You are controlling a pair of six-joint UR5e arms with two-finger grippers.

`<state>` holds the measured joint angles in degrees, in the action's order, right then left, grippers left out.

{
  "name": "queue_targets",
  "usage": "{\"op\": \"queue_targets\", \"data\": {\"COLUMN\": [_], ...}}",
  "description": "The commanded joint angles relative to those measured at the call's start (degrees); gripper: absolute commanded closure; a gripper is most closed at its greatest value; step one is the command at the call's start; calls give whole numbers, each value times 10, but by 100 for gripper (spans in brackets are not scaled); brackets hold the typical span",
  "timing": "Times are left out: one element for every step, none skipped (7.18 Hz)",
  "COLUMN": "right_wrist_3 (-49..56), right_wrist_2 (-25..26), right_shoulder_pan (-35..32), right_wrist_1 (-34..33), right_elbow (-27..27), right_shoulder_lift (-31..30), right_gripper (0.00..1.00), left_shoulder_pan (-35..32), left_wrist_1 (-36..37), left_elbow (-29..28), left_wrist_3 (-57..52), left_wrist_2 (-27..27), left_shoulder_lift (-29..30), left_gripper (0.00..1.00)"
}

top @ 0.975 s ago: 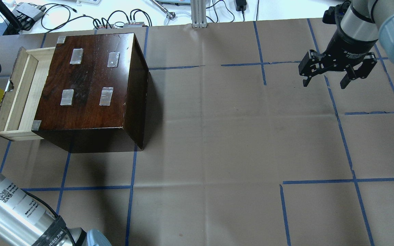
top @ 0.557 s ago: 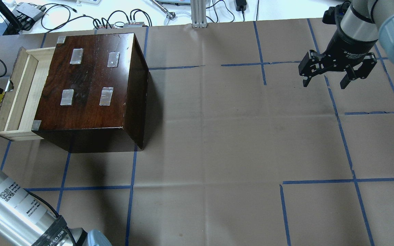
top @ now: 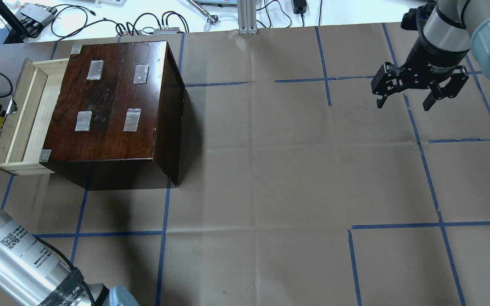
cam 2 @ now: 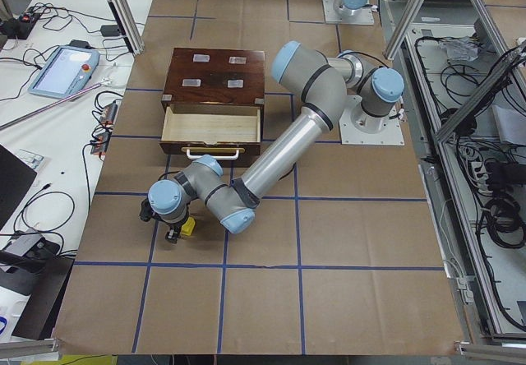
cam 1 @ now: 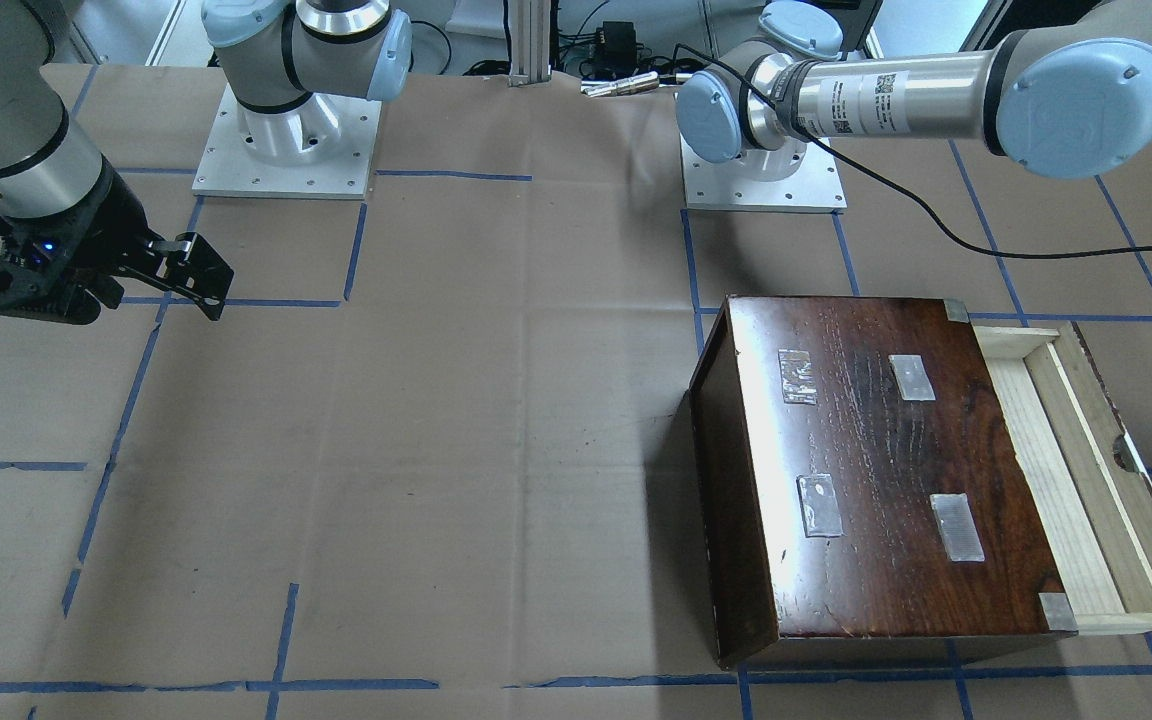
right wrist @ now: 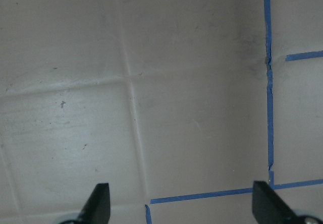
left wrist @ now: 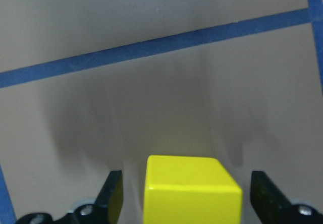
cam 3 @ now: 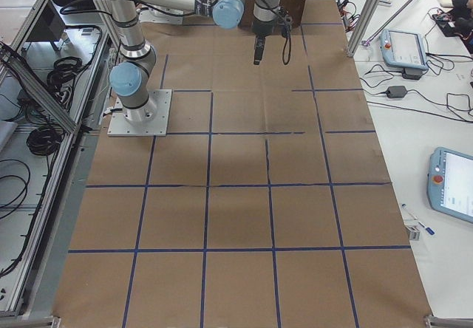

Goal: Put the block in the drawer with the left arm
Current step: 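Lift the yellow cube and carry it over the open drawer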

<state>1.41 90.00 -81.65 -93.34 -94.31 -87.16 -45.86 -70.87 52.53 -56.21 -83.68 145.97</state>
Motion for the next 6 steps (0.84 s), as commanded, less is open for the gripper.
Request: {"op": "queue_targets", "data": {"right_wrist_3": [0, 0, 0, 0, 0, 0], "right_wrist_2": [0, 0, 0, 0, 0, 0], "right_shoulder_pan": [0, 0, 0, 0, 0, 0], "right_wrist_1": [0, 0, 0, 0, 0, 0], "right_elbow": [0, 1, 0, 1, 0, 0], "right_shoulder_lift": [0, 0, 0, 0, 0, 0], "right_gripper": [0, 0, 0, 0, 0, 0], "left_shoulder_pan": [-1, -2, -2, -2, -4, -6], "left_wrist_1": [-4, -5, -14, -79, -144, -162], "left_elbow": [-1, -2, -4, 7, 30, 86], "left_wrist_3": [-5, -5, -3, -1, 5, 35], "left_wrist_2": [-3, -3, -5, -5, -4, -4], "left_shoulder_lift": [0, -8, -43, -104, -163, -222], "left_gripper": [86, 100, 100, 100, 100, 100]}}
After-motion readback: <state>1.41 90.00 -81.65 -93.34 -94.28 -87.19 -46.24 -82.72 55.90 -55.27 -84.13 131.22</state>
